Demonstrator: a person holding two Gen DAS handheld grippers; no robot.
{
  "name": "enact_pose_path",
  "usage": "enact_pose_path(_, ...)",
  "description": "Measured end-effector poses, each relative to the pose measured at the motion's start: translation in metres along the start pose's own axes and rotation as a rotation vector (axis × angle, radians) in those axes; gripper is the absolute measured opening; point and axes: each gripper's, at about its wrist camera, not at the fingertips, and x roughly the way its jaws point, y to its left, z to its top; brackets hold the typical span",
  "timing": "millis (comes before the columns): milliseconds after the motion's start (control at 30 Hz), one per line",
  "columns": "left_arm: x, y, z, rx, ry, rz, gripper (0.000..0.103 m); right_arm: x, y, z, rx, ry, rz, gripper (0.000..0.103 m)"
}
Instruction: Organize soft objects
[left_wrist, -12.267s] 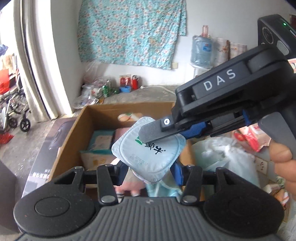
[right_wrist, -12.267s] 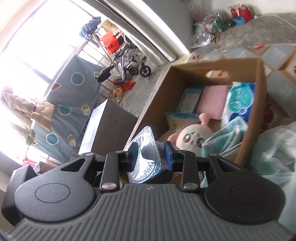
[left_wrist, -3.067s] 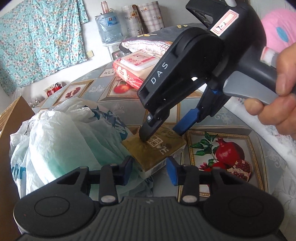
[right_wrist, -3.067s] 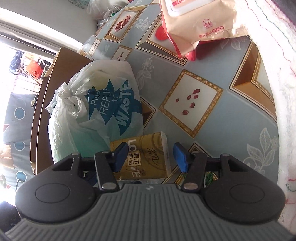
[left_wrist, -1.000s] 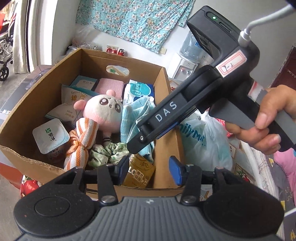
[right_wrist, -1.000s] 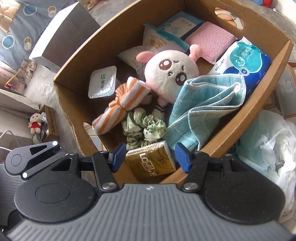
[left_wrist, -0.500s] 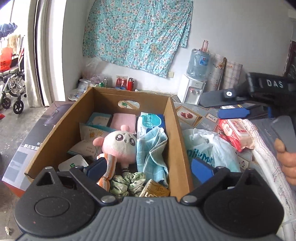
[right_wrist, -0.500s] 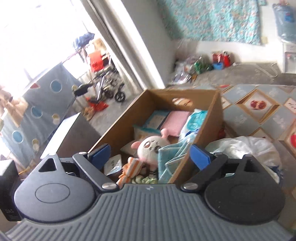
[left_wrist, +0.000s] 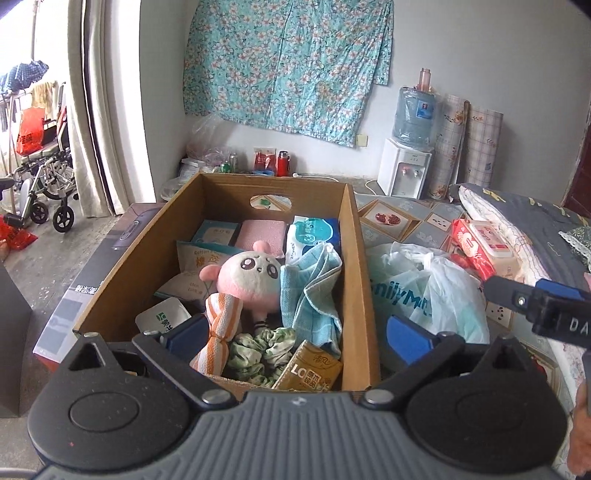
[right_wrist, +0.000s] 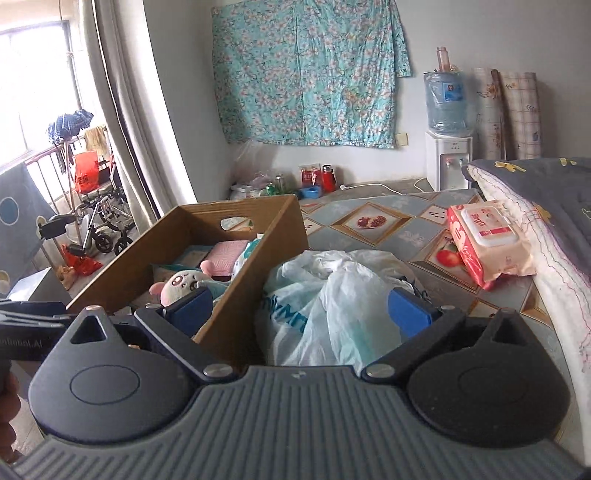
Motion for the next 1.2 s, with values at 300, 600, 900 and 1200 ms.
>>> enact_pose_path(300, -0.013, -0.017, -0.012, 0.038, 0.0, 0.033, 0.103, -0.025, 0.006, -0.024, -0.071, 0.007, -0.128, 0.102)
enact_pose_path(600, -0.014, -0.026, -0.022, 0.102, -0.009, 0.023, 0.103, -0.041, 0.01, -0.026, -0.037, -0.051, -0.215, 0.102)
enact_pose_path(900, -0.015, -0.021, -0.026, 0.118, -0.026, 0.024, 0.103, -0.043, 0.018, -0.027, -0.035, -0.052, -0.263, 0.102)
enact_pose_path(1200, -0.011, -0.002, -0.027, 0.045, -0.012, 0.062, 0.103, -0.035, 0.028, -0.029, -0.045, -0.034, -0.281, 0.102)
